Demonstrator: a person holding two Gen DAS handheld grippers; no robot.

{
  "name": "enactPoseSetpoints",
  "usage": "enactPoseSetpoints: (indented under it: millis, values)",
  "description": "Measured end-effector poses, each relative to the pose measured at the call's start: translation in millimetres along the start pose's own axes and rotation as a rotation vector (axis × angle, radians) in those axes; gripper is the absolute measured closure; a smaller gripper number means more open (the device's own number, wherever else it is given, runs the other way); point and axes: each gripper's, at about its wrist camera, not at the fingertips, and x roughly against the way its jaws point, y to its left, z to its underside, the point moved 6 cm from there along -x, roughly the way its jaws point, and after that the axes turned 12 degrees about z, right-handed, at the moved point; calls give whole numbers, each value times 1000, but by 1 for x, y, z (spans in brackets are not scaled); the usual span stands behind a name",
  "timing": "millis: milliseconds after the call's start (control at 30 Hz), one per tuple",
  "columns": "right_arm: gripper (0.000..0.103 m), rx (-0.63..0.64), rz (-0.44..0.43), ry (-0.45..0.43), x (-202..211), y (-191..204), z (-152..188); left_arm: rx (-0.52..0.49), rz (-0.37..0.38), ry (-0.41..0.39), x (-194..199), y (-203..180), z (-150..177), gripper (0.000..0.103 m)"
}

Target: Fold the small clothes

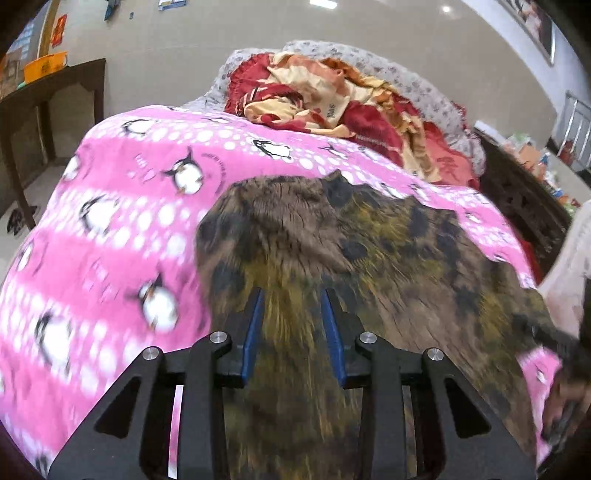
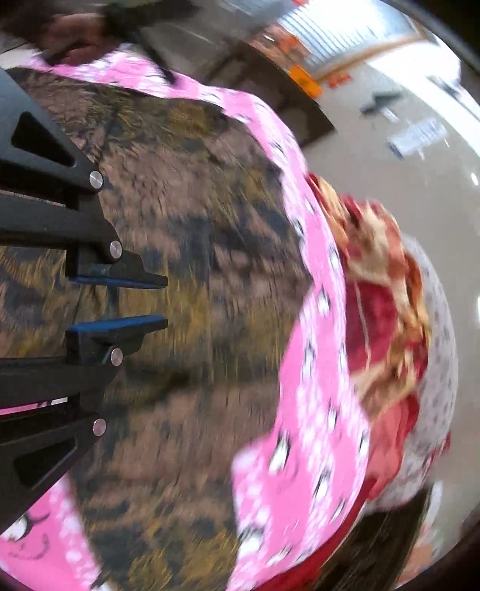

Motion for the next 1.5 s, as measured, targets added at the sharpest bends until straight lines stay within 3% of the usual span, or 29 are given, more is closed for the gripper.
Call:
enactPoseSetpoints:
  millis: [67,100,133,167,267,400,433,467,533,667,833,933,967,1000,1067,1300,1500]
  values:
    - [89,29,59,48,-24,2,11,26,-105,21,-24,23,2,73]
    - [89,22,103,100,-38,-3,20,77,-133,77,-39,39,11,74]
    - [89,-13,97,150,-51,-11,32,120,-127,108,-50,52,22,74]
    - [89,-36,72,114,-47,-15,31,96,-109,39,-46,53,24,73]
    - [89,-28,59,150,-41,-16,25,103,-93,29,-47,56,27,73]
    - [86,-91,84,25,-28,-20,-15,130,-60,14,-47,66,30,73]
    - [80,-113,104,10,-34,-22,-23,134,-56,13,-47,68,30,73]
    - [71,-109,123,39,-46,-22,-24,131,-59,14,-47,69,31,73]
    - [70,-63,171,124,-73,-19,-17,116,-72,20,-47,68,33,71]
    - [69,29,246,117,-61,-7,-23,41,-108,82,-42,46,22,66]
    - [66,105,187,40,-13,25,-11,40,3,61,2,10,32,66]
    - [60,155,201,53,-13,34,13,-2,-14,162,-10,0,72,66]
    - [60,170,209,83,-26,40,24,-42,-27,160,-17,-1,85,66]
    - [60,173,220,116,-35,37,34,-79,-35,123,-16,-4,86,64]
    - [58,164,213,56,-38,36,43,-65,-36,122,-16,-3,86,64]
    - [56,133,181,71,-36,30,38,-59,-24,115,-17,-2,86,63]
    - [56,31,170,53,13,18,44,-74,-39,116,-16,-6,84,62]
